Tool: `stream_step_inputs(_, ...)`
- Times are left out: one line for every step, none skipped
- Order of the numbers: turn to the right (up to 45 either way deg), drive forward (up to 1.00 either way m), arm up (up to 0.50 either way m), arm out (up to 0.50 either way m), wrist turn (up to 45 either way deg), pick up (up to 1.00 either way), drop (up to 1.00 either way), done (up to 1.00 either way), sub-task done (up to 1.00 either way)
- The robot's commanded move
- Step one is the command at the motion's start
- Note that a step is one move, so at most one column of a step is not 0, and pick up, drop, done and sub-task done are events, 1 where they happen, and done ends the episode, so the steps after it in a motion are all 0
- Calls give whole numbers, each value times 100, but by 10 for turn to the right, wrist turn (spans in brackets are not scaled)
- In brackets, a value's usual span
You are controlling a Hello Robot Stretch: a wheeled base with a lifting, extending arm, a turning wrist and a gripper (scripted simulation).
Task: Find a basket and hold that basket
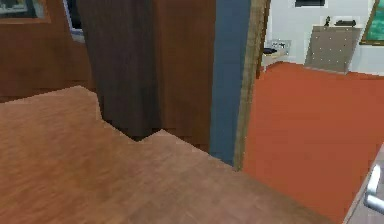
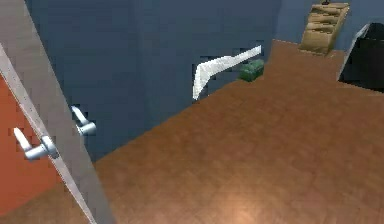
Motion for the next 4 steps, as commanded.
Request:
stream_step_inputs(-390, 0, 0, 0, 0, 0, 0, 0, 0)
stream_step_inputs(0, 25, 0, 0, 0, 0, 0, 0, 0)
stream_step_inputs(450, 0, 0, 0, 0, 0, 0, 0, 0)
stream_step_inputs(120, 0, 0, 0, 0, 0, 0, 0, 0)
